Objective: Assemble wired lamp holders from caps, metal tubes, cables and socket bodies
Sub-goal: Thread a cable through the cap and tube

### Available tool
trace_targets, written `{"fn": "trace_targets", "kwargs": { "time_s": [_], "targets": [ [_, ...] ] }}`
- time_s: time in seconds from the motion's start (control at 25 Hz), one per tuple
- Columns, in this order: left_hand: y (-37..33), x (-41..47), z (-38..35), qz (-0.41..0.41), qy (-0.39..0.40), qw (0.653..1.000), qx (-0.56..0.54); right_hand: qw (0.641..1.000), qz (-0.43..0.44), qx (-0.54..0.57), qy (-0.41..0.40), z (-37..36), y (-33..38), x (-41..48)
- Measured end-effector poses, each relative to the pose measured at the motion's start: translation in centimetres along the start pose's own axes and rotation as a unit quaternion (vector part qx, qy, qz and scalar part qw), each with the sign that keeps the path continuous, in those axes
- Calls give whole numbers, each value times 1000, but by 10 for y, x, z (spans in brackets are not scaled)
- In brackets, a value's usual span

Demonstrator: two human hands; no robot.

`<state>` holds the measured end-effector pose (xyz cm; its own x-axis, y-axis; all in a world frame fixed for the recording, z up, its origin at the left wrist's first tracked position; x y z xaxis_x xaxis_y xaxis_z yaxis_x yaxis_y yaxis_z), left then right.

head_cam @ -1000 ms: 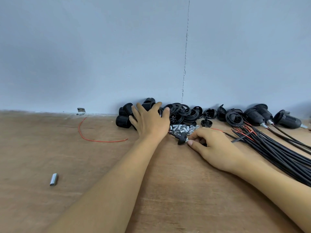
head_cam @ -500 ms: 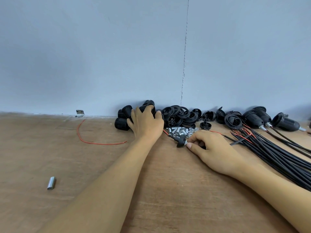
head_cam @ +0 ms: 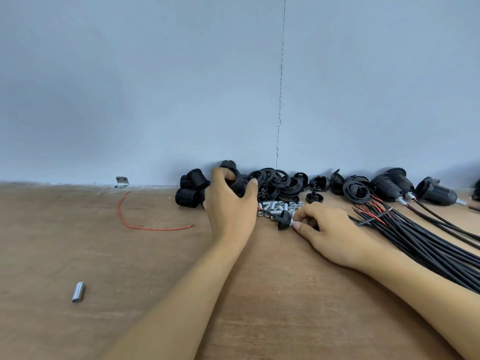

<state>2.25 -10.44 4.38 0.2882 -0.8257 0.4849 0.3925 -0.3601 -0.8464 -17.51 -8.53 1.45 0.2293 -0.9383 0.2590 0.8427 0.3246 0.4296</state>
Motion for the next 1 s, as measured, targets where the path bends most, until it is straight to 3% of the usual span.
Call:
{"fn": "trace_targets", "kwargs": {
  "time_s": [0.24,0.4,0.68,1.0],
  "targets": [
    [8,-12,-5,146,8,980,-138,998,42,-7,38,21,-1,0],
    [20,-25,-23,220,74,951,-202,996,17,0,86,46,-14,2],
    [23,-31,-32,207,152,948,-187,971,-32,51,231,49,-29,-5],
    [18,-37,-38,187,228,932,-209,965,-35,83,247,46,-26,-7]
  ]
}}
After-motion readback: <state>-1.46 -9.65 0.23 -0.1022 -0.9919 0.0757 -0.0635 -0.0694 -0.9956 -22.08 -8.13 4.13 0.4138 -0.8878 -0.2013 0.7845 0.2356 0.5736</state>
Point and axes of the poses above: each hand's wrist, its own x-axis towards the middle knuckle, its own z-axis out of the back of the hand, y = z × x, the point moved 5 cm from there along x, towards the middle knuckle, and after that the axes turned 5 degrees about y, right-handed, at the moved point
